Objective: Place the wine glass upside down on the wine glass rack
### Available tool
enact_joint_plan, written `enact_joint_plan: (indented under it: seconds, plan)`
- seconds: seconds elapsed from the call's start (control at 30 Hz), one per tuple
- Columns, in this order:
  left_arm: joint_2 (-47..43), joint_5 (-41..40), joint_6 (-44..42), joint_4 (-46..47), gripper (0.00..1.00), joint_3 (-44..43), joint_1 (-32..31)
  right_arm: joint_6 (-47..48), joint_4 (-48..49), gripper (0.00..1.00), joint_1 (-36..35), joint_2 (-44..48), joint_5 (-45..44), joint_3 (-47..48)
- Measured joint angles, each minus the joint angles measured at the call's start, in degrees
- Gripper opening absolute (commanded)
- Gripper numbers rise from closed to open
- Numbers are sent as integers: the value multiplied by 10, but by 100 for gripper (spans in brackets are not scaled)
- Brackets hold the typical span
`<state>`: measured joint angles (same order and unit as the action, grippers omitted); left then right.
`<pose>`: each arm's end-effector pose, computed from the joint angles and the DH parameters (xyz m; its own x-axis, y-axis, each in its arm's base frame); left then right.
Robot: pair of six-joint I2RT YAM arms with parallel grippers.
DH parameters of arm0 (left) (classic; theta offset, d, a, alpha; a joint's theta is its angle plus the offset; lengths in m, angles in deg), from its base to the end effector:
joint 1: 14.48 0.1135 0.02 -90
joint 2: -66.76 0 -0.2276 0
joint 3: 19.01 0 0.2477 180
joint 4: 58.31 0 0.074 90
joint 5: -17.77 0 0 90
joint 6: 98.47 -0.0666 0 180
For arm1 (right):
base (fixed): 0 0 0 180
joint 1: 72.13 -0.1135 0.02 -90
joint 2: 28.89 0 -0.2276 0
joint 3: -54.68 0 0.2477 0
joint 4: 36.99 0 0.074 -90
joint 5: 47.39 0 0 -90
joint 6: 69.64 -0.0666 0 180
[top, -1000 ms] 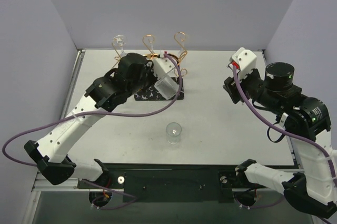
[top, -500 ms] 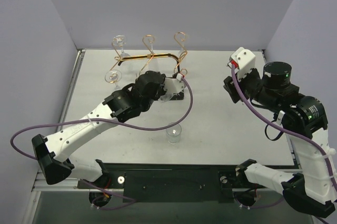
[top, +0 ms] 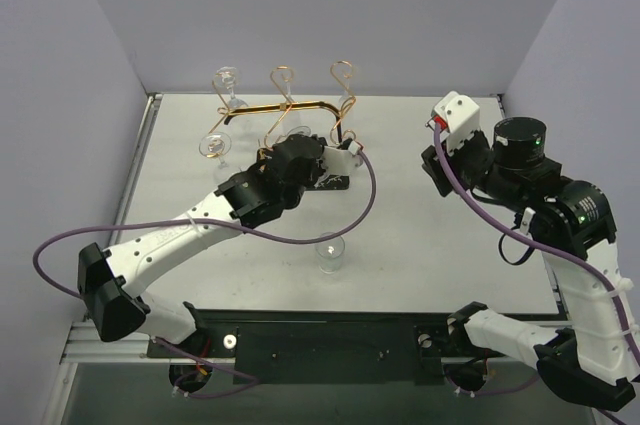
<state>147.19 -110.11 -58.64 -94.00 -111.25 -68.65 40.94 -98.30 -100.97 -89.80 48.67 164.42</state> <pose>0.2324 -0.2520 0.3374 0.0873 0.9146 -0.3948 0.3814 0.3355 0.8614 0.1800 0.1071 0.4685 0.0231 -0.3863 -0.9221 -0.6001 0.7323 -0.3219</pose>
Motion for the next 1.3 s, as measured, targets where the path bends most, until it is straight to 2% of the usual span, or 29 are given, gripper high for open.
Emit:
enact_joint_plan:
  seconds: [0.33, 1.03, 1.3]
  plan:
    - [33, 5, -14, 21, 0, 0, 25, 0, 0, 48, 0, 6, 0, -5]
    - [47, 51, -13, 32, 0, 0, 108, 0, 2, 48, 0, 12, 2, -16]
    - [47, 50, -13, 32, 0, 0, 118, 0, 4, 48, 0, 13, 3, -22]
